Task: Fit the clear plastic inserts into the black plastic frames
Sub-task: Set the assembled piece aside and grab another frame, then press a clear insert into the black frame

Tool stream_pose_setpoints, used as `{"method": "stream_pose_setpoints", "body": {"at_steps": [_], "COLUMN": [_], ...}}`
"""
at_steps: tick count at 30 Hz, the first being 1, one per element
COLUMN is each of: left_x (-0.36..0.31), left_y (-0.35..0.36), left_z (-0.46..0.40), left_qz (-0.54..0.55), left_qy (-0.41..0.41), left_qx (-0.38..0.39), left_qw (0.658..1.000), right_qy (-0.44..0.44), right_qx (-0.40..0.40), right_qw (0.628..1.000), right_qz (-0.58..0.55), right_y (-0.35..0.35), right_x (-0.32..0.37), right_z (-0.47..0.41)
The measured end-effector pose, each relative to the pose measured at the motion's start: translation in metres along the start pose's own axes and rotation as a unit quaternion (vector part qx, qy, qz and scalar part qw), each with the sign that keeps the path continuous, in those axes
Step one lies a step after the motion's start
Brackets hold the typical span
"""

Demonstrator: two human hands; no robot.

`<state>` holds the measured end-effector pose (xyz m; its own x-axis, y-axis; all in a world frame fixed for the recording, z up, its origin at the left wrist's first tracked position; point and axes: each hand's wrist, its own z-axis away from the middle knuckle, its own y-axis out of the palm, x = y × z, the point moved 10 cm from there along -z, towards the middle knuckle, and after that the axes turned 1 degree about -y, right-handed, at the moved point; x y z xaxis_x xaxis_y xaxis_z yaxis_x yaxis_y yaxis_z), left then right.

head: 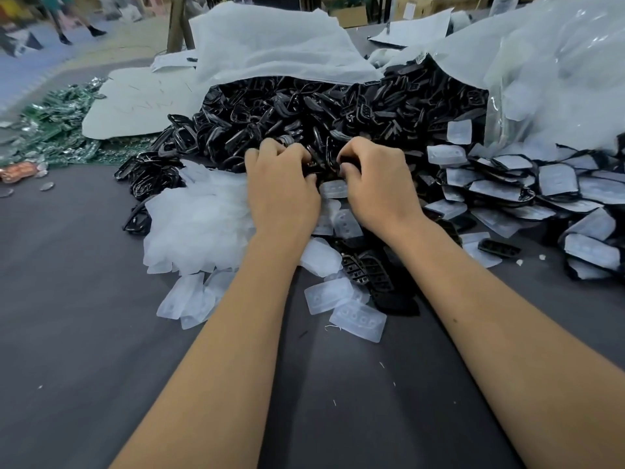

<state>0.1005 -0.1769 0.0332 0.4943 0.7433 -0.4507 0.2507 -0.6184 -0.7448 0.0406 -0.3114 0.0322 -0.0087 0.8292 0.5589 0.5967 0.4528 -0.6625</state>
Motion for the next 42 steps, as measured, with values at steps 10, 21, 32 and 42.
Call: {"method": "stream_pose_setpoints", "body": {"at_steps": [10, 21, 32, 42], "left_x": [0.007, 0.017, -0.023, -0.007], "left_y": [0.002, -0.023, 0.018, 0.014], "left_z": [0.001, 0.002, 0.003, -0.003], "left_qz": [0.012, 0.215, -0.013, 0.055], "left_qy": [-0.025, -0.054, 0.109, 0.044], "left_qx": [0.022, -0.074, 0.074, 0.058], "left_qw": [0.999, 0.972, 0.991, 0.996], "right_qy": [-0.017, -0.035, 0.036, 0.026], "right_qx": [-0.059, -0.048, 0.012, 0.045], "right_qw": [0.996, 0.992, 0.997, 0.993], "right_qz": [-0.067, -0.110, -0.063, -0.102], "right_y": [-0.011, -0.014, 0.006, 0.014], "right_x": [0.016, 0.025, 0.004, 0.003], "right_z": [0.001, 0.005, 0.003, 0.002]}}
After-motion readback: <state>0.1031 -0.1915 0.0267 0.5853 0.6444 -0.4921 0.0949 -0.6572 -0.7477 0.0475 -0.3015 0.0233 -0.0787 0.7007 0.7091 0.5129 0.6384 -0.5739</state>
